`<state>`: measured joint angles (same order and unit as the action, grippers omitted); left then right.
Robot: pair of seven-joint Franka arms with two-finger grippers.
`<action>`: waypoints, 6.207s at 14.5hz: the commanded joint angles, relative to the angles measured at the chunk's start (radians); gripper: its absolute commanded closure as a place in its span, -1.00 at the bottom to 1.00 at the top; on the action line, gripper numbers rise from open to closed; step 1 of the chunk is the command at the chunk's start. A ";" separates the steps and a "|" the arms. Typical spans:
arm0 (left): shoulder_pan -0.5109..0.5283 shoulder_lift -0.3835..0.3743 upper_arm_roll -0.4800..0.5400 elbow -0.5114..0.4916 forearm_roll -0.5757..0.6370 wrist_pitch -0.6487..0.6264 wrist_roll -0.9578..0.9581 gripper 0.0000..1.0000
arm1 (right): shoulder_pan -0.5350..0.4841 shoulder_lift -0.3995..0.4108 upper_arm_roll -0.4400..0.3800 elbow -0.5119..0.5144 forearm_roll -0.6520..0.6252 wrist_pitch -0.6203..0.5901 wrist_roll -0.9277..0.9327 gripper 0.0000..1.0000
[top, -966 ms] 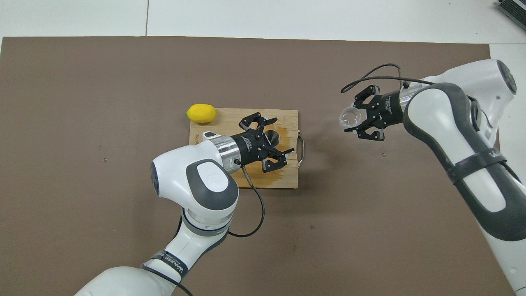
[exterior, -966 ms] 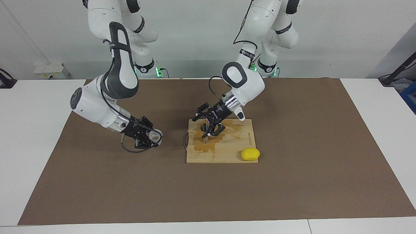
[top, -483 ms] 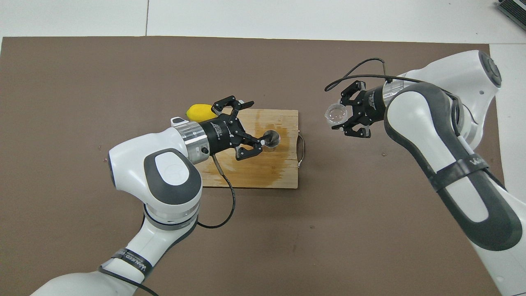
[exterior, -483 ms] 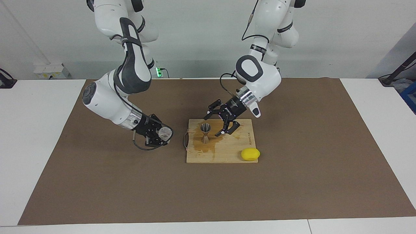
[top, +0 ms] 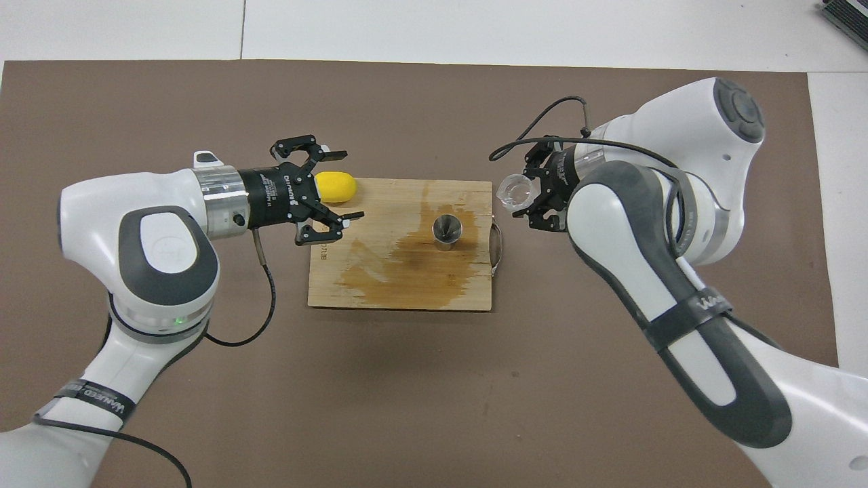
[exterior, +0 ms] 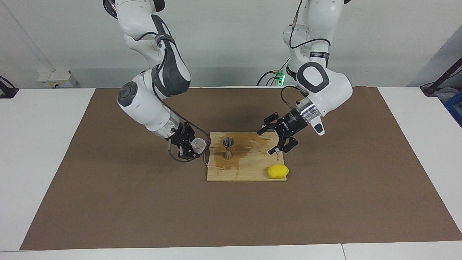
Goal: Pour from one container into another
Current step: 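Move the right gripper's glass over the cup while the left gripper retreats, then tilt the glass with the right gripper to pour into the steel cup, then carry the glass back to its spot with the right gripper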
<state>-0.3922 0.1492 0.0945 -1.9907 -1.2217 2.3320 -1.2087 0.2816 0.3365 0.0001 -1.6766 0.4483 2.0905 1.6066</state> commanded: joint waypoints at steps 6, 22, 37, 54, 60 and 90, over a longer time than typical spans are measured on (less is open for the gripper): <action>0.234 0.013 -0.010 0.111 0.402 -0.244 0.055 -1.00 | 0.131 0.012 0.000 0.015 -0.213 0.031 0.073 0.60; 0.337 0.061 -0.016 0.346 1.005 -0.479 0.924 -1.00 | 0.208 0.009 0.000 0.018 -0.493 0.031 0.079 0.61; 0.332 -0.178 -0.015 0.354 1.156 -0.752 1.293 -1.00 | 0.261 0.010 0.001 0.015 -0.692 0.059 0.079 0.62; 0.428 -0.215 -0.151 0.359 1.226 -0.812 1.315 -1.00 | 0.238 0.024 0.001 0.075 -0.522 0.053 0.076 0.64; 0.426 -0.221 -0.139 0.354 1.217 -0.815 1.313 -1.00 | 0.202 0.026 0.001 0.097 -0.422 0.045 0.073 0.64; 0.421 -0.229 -0.144 0.337 1.176 -0.789 1.278 -1.00 | -0.438 0.048 0.001 -0.193 0.394 -0.079 -0.784 0.74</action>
<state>0.0330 -0.0563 -0.0541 -1.6284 -0.0352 1.5360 0.0795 -0.1036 0.3642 -0.0112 -1.8535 0.7955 2.0487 0.9246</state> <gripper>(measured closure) 0.000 0.485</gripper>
